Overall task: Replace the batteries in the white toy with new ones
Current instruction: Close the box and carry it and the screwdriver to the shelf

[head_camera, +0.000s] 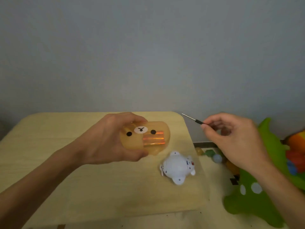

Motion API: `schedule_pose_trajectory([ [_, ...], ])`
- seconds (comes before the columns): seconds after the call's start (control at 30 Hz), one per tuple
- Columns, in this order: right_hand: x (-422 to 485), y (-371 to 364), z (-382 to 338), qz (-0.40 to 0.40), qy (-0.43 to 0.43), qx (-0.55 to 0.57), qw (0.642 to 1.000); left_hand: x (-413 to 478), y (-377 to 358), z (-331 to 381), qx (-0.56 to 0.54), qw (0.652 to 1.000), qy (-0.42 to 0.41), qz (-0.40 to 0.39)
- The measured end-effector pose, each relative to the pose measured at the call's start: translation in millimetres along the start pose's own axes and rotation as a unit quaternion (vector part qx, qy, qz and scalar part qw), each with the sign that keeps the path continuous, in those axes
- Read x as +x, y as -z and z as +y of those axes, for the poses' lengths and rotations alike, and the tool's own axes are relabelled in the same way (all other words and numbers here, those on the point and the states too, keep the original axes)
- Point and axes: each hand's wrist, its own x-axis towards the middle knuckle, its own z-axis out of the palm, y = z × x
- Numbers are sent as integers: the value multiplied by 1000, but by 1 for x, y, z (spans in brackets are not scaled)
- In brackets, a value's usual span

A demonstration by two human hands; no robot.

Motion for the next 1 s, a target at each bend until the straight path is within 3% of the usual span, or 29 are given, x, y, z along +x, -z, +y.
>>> schedule_pose_trajectory([
  [0.4,141,257,-403,-38,4,44,998,40,421,287,-27,997,47,46],
  [0.57,183,320,-522,-60,37,69,995,28,544,372,-32,992,81,91],
  [0.8,196,308,-635,-115,119,149,975,-71,625,408,15,969,150,196],
  [1.0,140,229,-763,-243,218,224,918,-254,679,424,76,910,273,304],
])
